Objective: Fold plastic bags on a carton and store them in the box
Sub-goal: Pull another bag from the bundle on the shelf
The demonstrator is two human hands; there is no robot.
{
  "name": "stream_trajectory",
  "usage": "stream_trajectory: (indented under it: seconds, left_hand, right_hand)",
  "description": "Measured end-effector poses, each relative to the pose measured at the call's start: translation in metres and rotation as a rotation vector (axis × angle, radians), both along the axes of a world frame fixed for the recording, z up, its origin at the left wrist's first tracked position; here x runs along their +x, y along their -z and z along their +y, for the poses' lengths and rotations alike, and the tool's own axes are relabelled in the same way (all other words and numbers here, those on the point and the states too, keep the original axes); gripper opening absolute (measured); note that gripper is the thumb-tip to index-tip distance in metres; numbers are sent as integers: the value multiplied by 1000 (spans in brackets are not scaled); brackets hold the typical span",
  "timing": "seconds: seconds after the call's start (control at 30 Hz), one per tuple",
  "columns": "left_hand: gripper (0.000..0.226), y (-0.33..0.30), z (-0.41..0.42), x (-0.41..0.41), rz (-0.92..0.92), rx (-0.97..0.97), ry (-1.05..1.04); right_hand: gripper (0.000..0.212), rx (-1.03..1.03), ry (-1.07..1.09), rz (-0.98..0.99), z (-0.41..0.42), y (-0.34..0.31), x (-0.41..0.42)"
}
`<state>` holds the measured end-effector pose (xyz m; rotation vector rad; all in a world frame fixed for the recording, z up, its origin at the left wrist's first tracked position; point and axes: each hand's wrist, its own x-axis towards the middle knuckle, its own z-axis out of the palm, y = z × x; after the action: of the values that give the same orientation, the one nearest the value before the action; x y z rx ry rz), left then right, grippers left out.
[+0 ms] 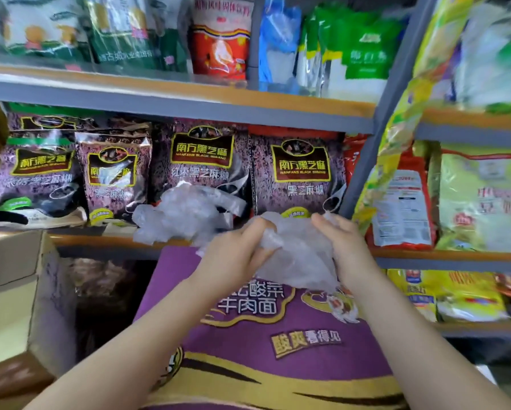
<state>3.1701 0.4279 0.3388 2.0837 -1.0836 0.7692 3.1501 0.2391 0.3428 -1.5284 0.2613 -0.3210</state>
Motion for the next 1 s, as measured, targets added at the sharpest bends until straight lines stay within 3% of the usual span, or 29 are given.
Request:
stream_trajectory:
  seconds: [0.1, 0.13, 0.23, 0.37, 0.47, 0.57, 0.67, 0.73, 0.8, 0.87, 1.0]
  left_hand:
    - [19, 3, -6, -24, 79, -135, 41]
    - [19, 3, -6, -30, 46, -149, 55]
    - [23, 12, -2, -42, 25, -81, 109]
    - [59, 28, -4, -51, 315, 146, 50]
    - [54, 22, -13, -65, 419, -21, -15]
    - [48, -4, -29, -85, 259, -198, 23]
    - [47, -25, -46, -105, 216, -70, 107]
    - [29, -31, -52, -117, 202, -87, 67]
    - [5, -33, -54, -122, 261, -192, 60]
    - [15, -32, -53, -124, 358, -253, 86]
    - [16, -32, -56, -131, 512, -324, 104]
  right_hand:
    - [16, 391, 168, 128, -28, 3, -15]
    - [26, 480, 190, 161, -39, 5, -21]
    - [46, 596, 208, 142, -64, 10, -39]
    - [34, 634, 22, -38, -59, -12, -72]
    - [13, 504, -244, -130, -45, -26, -97]
    - [10, -115, -257, -136, -32, -28, -112]
    - [19, -462, -212, -265, -22, -29, -118]
    - [11, -498, -249, -311, -19, -30, -122]
    - [9, -363, -276, -307, -18, -28, -127]
    - [10, -304, -215, -332, -19, -28, -131]
    - [16, -285, -169, -290, -32, -35, -135]
